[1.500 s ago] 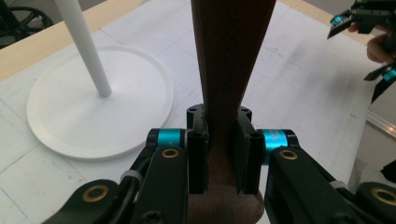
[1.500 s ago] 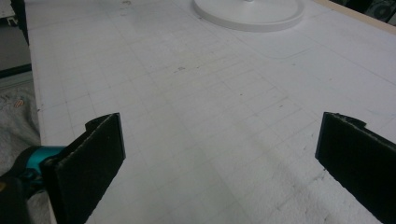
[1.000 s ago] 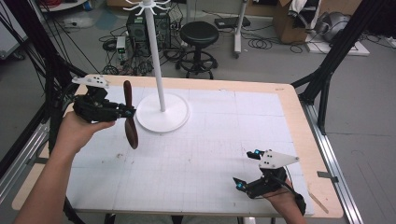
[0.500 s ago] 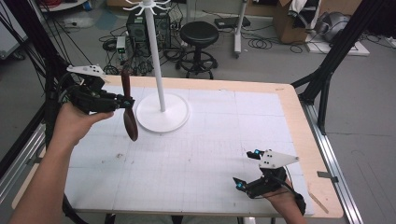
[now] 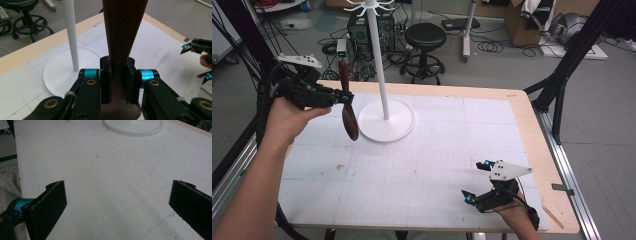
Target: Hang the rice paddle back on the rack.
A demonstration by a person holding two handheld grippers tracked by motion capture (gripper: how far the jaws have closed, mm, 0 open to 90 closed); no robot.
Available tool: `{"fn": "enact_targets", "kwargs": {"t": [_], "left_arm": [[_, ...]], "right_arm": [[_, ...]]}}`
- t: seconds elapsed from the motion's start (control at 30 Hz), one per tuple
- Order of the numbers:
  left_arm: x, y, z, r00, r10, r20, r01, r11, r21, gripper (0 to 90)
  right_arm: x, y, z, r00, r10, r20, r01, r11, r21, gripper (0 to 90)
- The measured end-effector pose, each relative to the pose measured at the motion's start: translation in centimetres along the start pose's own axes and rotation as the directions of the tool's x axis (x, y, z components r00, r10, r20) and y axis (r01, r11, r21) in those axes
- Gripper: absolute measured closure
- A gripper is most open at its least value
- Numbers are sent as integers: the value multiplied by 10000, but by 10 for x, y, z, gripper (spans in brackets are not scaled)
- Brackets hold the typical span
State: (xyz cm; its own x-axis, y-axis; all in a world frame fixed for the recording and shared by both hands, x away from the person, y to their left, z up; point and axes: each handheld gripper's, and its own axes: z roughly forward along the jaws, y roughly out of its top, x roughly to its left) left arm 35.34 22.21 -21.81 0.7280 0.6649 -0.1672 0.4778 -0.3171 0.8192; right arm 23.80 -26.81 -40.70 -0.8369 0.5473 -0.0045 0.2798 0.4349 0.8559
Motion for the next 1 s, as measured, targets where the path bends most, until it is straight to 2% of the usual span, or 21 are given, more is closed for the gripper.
{"fn": "enact_targets", "kwargs": {"t": [0.2,0.73,1.0], "left_arm": [[-2,13,-3,9998,194,-76,-194,9998,12,777],[-5,42,-7,9985,374,-397,-368,9992,171,777],[-3,54,-7,9982,268,-537,-256,9994,229,777]], "right_arm": [[0,0,0,10000,14,18,-14,10000,4,3],[0,0,0,10000,10,20,-10,10000,25,3],[0,0,0,10000,31,34,-31,10000,20,3]]}}
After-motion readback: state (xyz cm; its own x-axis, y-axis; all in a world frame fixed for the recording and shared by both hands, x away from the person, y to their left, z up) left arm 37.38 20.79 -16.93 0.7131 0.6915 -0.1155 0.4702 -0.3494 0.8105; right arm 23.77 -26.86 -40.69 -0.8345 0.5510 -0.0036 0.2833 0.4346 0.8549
